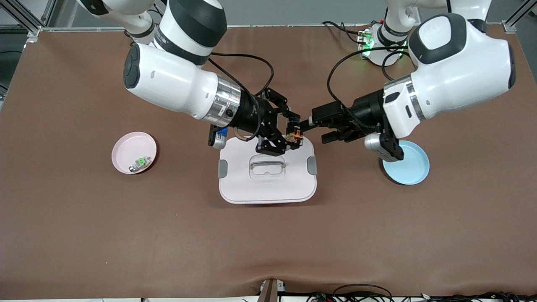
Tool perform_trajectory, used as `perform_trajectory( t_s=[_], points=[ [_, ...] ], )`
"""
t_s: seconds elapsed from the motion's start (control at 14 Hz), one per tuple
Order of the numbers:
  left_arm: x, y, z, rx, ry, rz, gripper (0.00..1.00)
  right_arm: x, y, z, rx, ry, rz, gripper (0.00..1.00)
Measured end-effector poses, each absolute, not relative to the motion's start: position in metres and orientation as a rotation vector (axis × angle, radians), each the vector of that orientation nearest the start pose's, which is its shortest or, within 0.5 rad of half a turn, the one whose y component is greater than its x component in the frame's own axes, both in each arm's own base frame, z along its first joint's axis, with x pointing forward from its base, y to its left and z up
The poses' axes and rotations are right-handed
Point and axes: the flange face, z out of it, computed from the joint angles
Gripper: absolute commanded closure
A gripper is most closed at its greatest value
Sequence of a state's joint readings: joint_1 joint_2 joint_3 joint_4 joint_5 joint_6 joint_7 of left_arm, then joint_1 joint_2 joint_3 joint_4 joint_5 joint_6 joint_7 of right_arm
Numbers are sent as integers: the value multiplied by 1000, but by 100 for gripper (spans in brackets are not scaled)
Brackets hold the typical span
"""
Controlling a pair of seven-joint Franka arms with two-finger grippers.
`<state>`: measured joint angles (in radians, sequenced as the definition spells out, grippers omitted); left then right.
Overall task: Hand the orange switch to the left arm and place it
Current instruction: 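Grasp the orange switch with the left gripper above the white box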
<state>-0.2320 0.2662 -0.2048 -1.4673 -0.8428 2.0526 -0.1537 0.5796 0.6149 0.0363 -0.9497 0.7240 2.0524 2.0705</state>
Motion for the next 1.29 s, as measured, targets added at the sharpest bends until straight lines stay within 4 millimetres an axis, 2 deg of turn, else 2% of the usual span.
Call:
perform_trajectory(
  t_s=[0.43,1.0,1.07,1.14,1.21,1.29],
  points=[
    [595,-320,584,2237,1,48,0,607,460,590,-1634,1771,777,100],
    [587,-342,571,2303,-74,47,0,607,460,590,-1630,1770,775,100],
    [587,-342,570,2304,-75,47,12,607,460,590,-1630,1770,774,100],
    [587,-342,570,2304,-75,47,38,607,460,590,-1629,1770,774,100],
    [588,-341,570,2304,-74,50,53,607,460,590,-1629,1770,774,100],
    [588,-341,571,2302,-76,54,63,607,460,589,-1630,1771,775,100]
  ],
)
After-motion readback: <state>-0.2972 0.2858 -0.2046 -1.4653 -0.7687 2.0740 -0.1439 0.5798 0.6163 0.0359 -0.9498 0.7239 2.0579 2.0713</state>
